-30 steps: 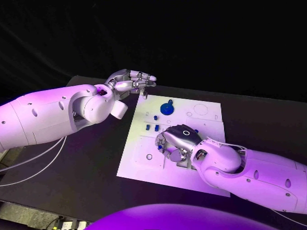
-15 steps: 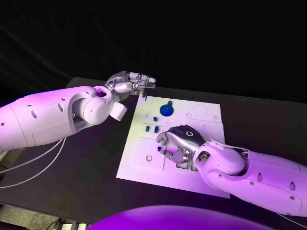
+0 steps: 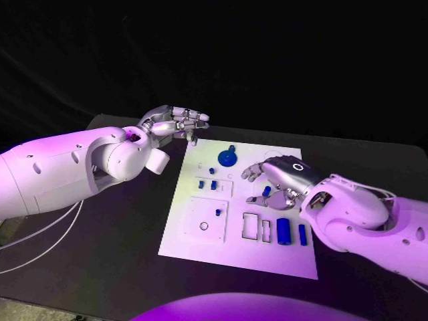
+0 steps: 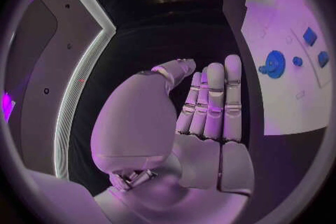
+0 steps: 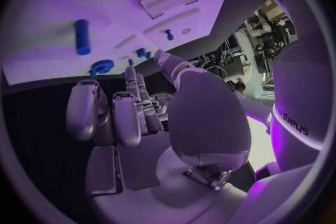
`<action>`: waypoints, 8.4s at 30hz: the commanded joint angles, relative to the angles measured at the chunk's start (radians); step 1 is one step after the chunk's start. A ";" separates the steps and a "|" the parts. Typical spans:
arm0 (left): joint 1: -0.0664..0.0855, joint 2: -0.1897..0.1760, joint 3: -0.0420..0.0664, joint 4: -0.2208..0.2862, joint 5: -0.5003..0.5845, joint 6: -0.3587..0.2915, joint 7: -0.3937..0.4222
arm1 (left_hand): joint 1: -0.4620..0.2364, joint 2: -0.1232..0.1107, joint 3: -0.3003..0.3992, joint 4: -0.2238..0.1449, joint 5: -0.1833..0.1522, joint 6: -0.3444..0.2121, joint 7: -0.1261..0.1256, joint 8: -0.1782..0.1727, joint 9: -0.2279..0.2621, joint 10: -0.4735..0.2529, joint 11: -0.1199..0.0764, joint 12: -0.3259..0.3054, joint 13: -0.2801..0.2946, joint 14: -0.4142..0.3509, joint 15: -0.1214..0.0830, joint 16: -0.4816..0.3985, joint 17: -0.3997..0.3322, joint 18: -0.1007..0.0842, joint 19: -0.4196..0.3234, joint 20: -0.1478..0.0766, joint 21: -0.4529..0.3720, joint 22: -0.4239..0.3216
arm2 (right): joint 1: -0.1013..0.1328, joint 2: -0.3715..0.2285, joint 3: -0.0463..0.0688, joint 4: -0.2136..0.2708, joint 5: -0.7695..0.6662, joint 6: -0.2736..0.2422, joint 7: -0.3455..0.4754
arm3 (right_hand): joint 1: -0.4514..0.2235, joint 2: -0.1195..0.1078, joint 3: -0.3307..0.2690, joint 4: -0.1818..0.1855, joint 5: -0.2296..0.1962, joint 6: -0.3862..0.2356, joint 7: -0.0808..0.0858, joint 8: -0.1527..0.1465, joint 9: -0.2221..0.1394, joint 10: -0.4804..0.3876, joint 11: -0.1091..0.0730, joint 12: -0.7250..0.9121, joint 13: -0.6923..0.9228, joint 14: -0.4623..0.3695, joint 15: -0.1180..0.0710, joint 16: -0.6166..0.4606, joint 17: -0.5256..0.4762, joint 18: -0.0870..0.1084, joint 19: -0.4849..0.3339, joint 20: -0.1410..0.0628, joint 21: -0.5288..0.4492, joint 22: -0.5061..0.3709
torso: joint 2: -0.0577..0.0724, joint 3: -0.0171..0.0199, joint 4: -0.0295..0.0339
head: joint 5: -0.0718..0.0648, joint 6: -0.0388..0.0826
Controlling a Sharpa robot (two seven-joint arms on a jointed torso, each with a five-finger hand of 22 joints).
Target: Assemble the parts on the task board
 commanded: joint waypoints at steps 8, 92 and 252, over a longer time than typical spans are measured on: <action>0.001 -0.001 -0.003 0.003 0.005 0.008 0.022 | 0.001 0.008 0.005 0.001 0.005 -0.003 0.001 0.002 -0.001 -0.003 -0.003 0.009 0.003 -0.006 0.003 -0.003 -0.002 0.007 -0.004 0.001 -0.005 -0.002 | 0.047 -0.071 0.001 -0.028 0.046 0.216 -0.006 | 0.136 0.005 -0.266 0.150 0.004 -0.021 -0.011 -0.018 0.001 -0.069 0.005 0.054 -0.017 0.010 0.009 -0.003 -0.010 0.015 -0.016 0.009 -0.075 0.045 | -0.006 0.0002 -0.0083 | -0.019 0.013; 0.001 0.008 -0.006 -0.012 0.006 0.029 0.005 | -0.005 0.011 0.005 0.006 0.004 -0.002 0.002 0.005 -0.002 -0.006 -0.002 0.017 0.004 -0.006 0.004 -0.002 -0.005 0.007 -0.003 0.001 -0.006 -0.003 | 0.040 -0.010 0.001 0.070 0.101 -0.007 0.062 | 0.151 0.034 0.370 0.018 -0.050 0.217 0.001 0.086 0.075 0.306 -0.061 -0.027 -0.038 0.034 -0.048 0.019 0.009 -0.025 0.078 -0.046 0.122 0.151 | -0.008 -0.0021 -0.0077 | -0.002 0.002; 0.000 0.027 -0.028 -0.031 0.021 0.025 0.000 | -0.004 0.012 0.008 0.005 0.004 -0.003 0.001 0.008 -0.003 -0.010 -0.003 0.027 0.005 -0.008 0.003 -0.001 -0.010 0.007 -0.002 0.000 -0.009 -0.005 | -0.113 -0.231 -0.043 0.143 0.417 -0.061 -0.256 | -0.128 0.017 -0.110 0.147 0.180 0.103 -0.025 0.170 0.256 0.416 -0.096 1.175 1.162 0.075 -0.074 0.133 0.232 -0.049 0.123 -0.068 0.242 0.215 | -0.034 -0.0030 -0.0469 | -0.131 -0.012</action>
